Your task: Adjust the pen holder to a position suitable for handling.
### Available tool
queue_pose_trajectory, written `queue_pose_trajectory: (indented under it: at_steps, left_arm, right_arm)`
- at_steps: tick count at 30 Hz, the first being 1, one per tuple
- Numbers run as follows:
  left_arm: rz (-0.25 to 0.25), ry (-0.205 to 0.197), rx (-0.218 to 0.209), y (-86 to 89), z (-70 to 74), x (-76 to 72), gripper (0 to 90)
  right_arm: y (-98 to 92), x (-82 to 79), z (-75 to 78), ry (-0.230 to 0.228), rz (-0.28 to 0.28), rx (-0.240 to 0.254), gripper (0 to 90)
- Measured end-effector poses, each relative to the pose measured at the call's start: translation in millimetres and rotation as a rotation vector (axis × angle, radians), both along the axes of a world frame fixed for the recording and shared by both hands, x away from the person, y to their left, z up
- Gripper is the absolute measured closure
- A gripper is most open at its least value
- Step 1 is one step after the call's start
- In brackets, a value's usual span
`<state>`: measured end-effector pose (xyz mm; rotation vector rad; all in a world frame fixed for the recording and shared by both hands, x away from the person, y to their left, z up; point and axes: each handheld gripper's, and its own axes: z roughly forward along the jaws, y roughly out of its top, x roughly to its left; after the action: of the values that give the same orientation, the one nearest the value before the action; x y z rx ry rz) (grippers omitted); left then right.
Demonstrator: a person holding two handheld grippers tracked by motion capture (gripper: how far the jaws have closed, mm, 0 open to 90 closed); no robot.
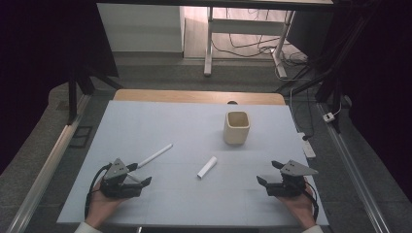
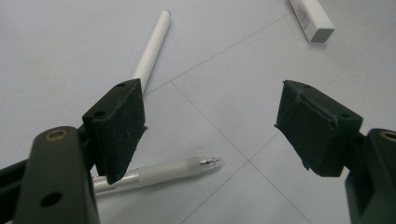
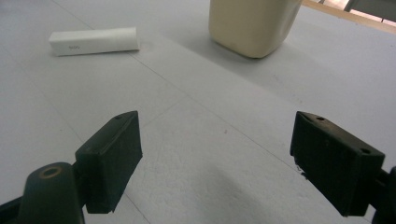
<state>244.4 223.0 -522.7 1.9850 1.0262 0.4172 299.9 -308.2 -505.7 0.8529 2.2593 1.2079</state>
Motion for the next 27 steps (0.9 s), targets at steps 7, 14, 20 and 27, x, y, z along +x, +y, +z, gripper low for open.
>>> queue_pose_trajectory:
  at_steps: [7, 14, 20, 27]
  left_arm:
    - [-0.008, -0.003, 0.000, -0.9, 0.1, 0.6, 23.2]
    - [-0.004, -0.003, -0.009, 0.6, -0.5, 0.8, 23.1]
    - [-0.003, -0.014, -0.011, 1.1, -0.4, 2.1, 23.1]
    - [-0.015, -0.024, -0.011, -0.6, 1.0, 2.5, 23.1]
  right_arm:
    - [-0.9, -0.2, -1.2, 0.008, -0.006, 0.001, 16.4]
    - [-1.7, 1.0, -2.2, 0.014, -0.013, 0.008, 16.4]
    - [-2.3, 1.2, -3.2, 0.021, -0.016, 0.007, 16.6]
    - [-3.1, 3.6, -0.9, 0.010, -0.028, 0.018, 17.8]
